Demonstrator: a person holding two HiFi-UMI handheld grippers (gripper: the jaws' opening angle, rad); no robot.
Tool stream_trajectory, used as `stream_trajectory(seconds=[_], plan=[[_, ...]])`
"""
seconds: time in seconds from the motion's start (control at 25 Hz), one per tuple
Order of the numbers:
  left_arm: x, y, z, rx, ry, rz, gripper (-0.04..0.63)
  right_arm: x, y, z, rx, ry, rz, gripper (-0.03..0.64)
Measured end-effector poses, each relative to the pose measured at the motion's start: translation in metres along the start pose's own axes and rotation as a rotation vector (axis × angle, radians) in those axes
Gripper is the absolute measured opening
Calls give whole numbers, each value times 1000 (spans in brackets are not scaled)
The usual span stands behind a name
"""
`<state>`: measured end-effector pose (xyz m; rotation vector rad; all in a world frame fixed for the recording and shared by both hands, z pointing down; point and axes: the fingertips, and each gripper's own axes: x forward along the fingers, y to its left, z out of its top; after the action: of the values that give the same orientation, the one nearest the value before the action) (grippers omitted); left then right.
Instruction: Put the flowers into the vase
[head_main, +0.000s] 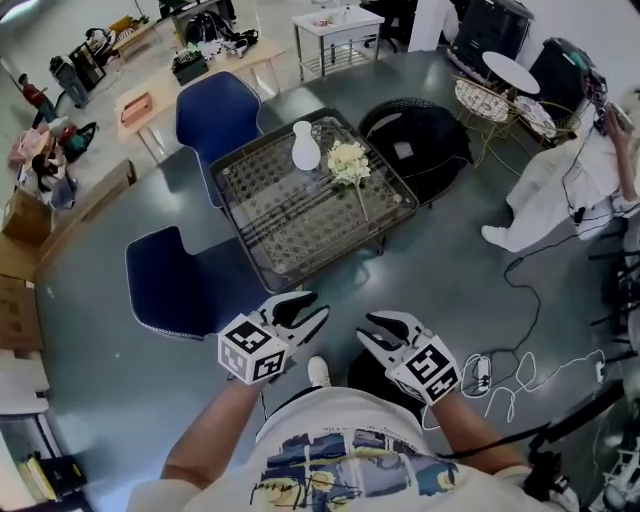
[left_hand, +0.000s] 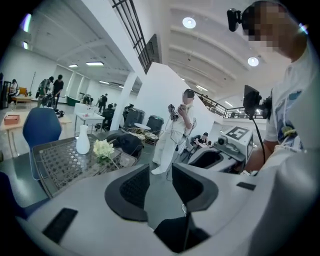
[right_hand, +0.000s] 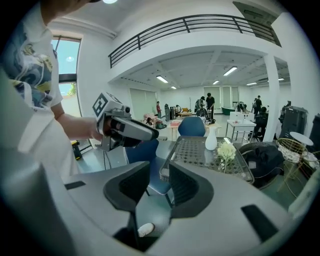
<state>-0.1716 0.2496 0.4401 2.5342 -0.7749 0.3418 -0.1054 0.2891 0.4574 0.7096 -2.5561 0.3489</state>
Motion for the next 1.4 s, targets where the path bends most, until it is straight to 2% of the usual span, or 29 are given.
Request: stream_trajectory(seconds=[0.12, 0.24, 0.44, 0.56, 0.76, 1.08, 1.4], plan=[[42, 39, 22, -26, -12, -1, 163, 13, -44, 1, 22, 17, -10, 126], [94, 90, 47, -72, -15, 27, 194, 28, -95, 7, 36, 7, -5, 127], [196, 178, 92, -251, -29, 79, 245, 41, -200, 18, 40, 6, 22, 127], [258, 230, 115, -296, -2, 139, 281, 42, -264, 23, 37, 16, 27, 127], [339, 322, 126, -367, 72, 282, 324, 36, -346, 20, 74, 39, 31, 127], [415, 445, 94, -485, 231, 502, 361, 30, -430, -7, 158, 93, 15, 127], [452, 502, 38, -631, 379, 662, 376, 24, -473, -21, 217, 111, -19, 127]])
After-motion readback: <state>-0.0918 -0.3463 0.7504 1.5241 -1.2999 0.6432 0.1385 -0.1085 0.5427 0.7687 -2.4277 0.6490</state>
